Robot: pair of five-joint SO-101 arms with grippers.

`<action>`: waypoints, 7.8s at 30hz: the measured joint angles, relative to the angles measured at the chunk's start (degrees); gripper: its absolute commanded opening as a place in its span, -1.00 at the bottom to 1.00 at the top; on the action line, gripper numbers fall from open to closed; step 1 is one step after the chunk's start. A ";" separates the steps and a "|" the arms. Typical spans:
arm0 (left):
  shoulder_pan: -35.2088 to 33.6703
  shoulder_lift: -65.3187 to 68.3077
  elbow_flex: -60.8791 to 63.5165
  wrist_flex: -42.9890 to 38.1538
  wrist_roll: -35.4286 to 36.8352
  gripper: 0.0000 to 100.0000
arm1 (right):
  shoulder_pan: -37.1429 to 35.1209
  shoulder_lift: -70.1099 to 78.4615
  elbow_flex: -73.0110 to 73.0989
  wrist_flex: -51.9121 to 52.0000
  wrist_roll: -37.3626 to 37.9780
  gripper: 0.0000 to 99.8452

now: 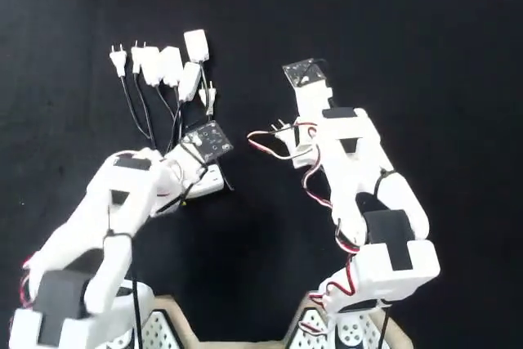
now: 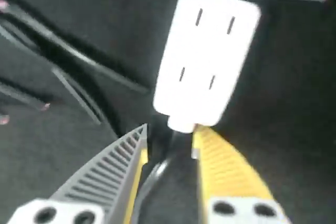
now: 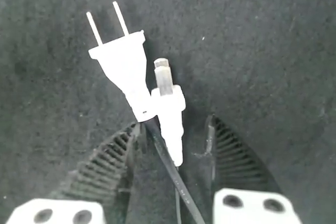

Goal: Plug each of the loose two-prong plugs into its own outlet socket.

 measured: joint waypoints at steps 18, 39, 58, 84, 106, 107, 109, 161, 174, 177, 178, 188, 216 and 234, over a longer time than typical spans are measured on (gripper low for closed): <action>1.58 2.02 -8.18 15.38 0.09 -0.90 | 0.00 0.00 0.00 0.00 0.00 -0.62; 10.02 -39.74 13.19 31.82 0.53 -0.94 | 0.00 0.00 0.00 0.00 0.00 -0.62; 2.90 -56.62 23.38 33.67 -16.18 -0.65 | 0.00 0.00 0.00 0.00 0.00 -0.62; -7.30 -56.62 16.88 25.67 19.08 -0.50 | -0.35 -7.12 -2.20 7.56 0.00 -0.61; -22.51 -56.53 29.01 21.01 19.34 -0.50 | -7.74 13.63 -13.89 -0.09 12.48 -0.94; -22.68 -56.53 29.01 21.01 18.55 -0.50 | -7.47 13.98 -14.51 -0.09 12.57 -0.97; -22.77 -56.53 29.01 20.92 17.23 -0.50 | -7.12 14.33 -15.30 -0.09 13.10 -0.98; -21.80 -56.53 30.42 19.43 13.89 -0.50 | -19.87 -15.74 -1.32 27.08 14.07 -0.41; -21.80 -56.53 30.59 19.43 13.89 -0.50 | -19.16 -38.33 9.58 30.77 -24.97 -0.41; -21.80 -56.53 30.59 19.43 13.89 -0.50 | -17.76 -39.03 14.77 24.00 -37.45 -0.41; -21.80 -56.53 30.59 19.43 13.89 -0.50 | -17.85 -39.03 16.62 21.19 -40.62 -0.40; -21.80 -56.53 30.59 19.43 13.89 -0.50 | -17.05 -32.97 29.98 -1.41 -52.92 -0.41; -21.80 -56.53 30.59 19.43 13.89 -0.50 | -9.67 -39.21 23.30 18.99 -52.66 -0.42; -21.80 -56.53 30.59 19.43 13.89 -0.50 | -12.75 -9.76 20.22 7.82 -51.52 -0.92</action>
